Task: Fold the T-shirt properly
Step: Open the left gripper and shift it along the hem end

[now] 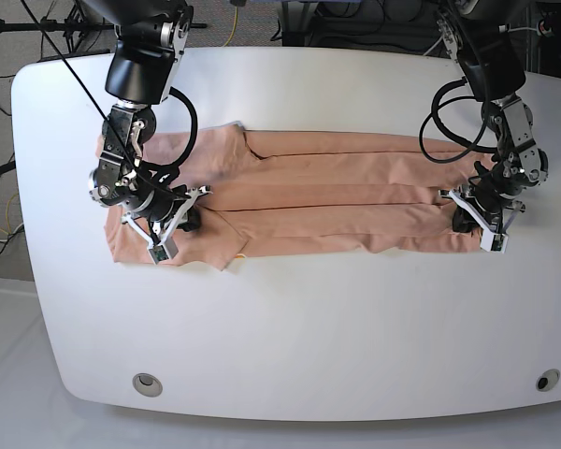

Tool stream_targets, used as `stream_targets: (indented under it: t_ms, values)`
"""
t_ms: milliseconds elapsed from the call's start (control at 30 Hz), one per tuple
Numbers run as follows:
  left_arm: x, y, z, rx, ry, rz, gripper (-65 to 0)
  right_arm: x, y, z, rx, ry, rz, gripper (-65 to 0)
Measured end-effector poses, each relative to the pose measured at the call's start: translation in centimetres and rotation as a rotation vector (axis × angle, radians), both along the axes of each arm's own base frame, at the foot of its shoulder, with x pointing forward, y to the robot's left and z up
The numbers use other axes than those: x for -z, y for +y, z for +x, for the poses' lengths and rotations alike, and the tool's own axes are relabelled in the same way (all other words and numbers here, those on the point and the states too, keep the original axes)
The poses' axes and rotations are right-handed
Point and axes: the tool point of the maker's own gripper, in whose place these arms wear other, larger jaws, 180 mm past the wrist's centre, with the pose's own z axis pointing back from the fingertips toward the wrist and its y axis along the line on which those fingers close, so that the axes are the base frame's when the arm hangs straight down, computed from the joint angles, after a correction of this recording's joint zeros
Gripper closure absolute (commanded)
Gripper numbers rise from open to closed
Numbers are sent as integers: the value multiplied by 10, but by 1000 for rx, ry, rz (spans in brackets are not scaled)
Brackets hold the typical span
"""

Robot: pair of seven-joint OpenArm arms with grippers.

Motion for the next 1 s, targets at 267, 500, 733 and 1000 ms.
stream_targets:
  t_ms: [267,500,733,1000]
  values:
    - [-14,7,-11,41,53,131,-52,-1,-1,2,-2,6,-6,0]
    - [-60,10,-11,64,-65,217,-272,-1,1,2,-2,11,-8,0]
    - [-103,10,-4,10,-195,239,-472,-1,5,3,2,11,-9,0]
    - [-102,20,-19,-17,-185,250,-496,0,8,3,3,12,-3,0]
